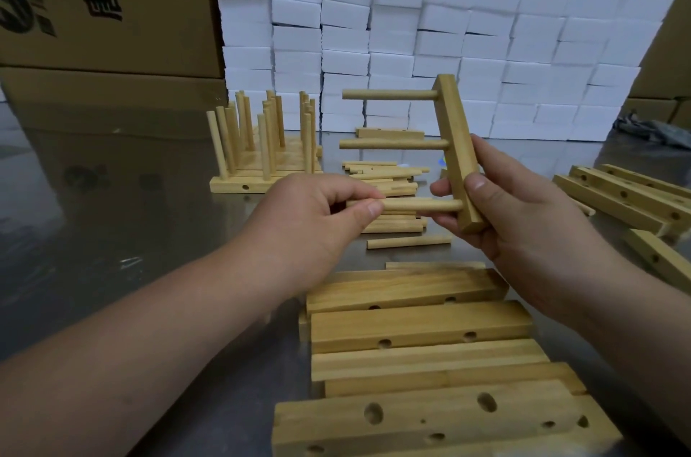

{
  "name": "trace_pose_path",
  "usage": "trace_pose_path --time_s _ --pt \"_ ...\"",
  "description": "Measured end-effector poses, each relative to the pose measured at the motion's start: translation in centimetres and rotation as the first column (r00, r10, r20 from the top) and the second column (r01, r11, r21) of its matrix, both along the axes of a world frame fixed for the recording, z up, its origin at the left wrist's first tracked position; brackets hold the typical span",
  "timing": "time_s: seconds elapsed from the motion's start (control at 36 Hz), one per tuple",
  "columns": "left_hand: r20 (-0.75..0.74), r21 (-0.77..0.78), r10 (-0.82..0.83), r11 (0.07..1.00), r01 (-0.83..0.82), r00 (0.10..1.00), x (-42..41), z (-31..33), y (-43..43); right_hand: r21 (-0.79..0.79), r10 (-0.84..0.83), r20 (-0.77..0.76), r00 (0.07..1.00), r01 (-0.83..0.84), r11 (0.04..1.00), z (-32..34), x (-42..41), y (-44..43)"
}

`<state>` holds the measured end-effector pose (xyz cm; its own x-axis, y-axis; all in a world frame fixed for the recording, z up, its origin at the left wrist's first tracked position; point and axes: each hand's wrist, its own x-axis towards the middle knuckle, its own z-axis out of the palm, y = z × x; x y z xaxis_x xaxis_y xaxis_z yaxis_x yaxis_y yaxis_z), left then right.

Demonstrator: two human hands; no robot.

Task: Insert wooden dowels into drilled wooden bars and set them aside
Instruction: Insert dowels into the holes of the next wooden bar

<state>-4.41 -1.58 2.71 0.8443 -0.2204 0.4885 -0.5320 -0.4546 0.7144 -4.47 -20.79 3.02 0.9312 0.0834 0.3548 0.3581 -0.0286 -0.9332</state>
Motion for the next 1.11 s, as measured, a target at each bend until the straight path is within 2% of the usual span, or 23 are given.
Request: trace_pose_path --time_s 0.28,0.36,0.47,0.58,0.67,0.72,0.78,0.92,1.11 --pt "-0.140 -0.077 -0.016 0.997 0.005 0.990 0.0 0.1 -0.2 -0.036 -0.019 0.064 0.998 0.022 0.999 -0.1 -0.3 0.1" --pt "-0.140 -0.094 -0.023 0.996 0.010 0.990 0.1 0.0 -0.2 -0.009 -0.016 0.060 0.998 0.017 1.000 0.0 -0.2 0.0" --pt "-0.085 -0.122 -0.036 0.992 0.025 0.996 -0.2 0.2 -0.7 0.108 -0.050 0.050 0.998 0.045 0.993 0.3 0.0 0.0" --pt "-0.098 -0.157 -0.064 0.986 0.048 0.993 -0.5 0.2 -0.3 0.315 -0.115 -0.034 0.993 0.120 0.942 0.7 0.2 -0.2" --pt "-0.079 -0.178 0.075 0.980 -0.088 0.994 0.2 -0.1 0.5 0.409 -0.116 -0.132 0.985 0.160 0.898 1.4 0.2 -1.1" --pt "-0.081 -0.186 0.183 0.963 -0.195 0.980 1.0 -0.5 1.0 0.386 -0.063 -0.181 0.982 0.129 0.913 1.9 0.3 -1.5" --pt "-0.085 -0.202 0.223 0.950 -0.236 0.971 1.6 -0.8 1.3 0.366 0.033 -0.251 0.967 0.064 0.929 2.0 0.4 -1.8" --pt "-0.069 -0.226 0.178 0.955 -0.189 0.982 2.1 -1.0 1.6 0.366 0.335 -0.381 0.862 -0.193 0.911 1.9 0.0 -1.8" --pt "-0.186 -0.179 0.034 0.981 -0.068 0.982 1.9 -1.0 1.3 0.327 0.453 -0.409 0.792 -0.336 0.883 2.3 -0.1 -2.0"
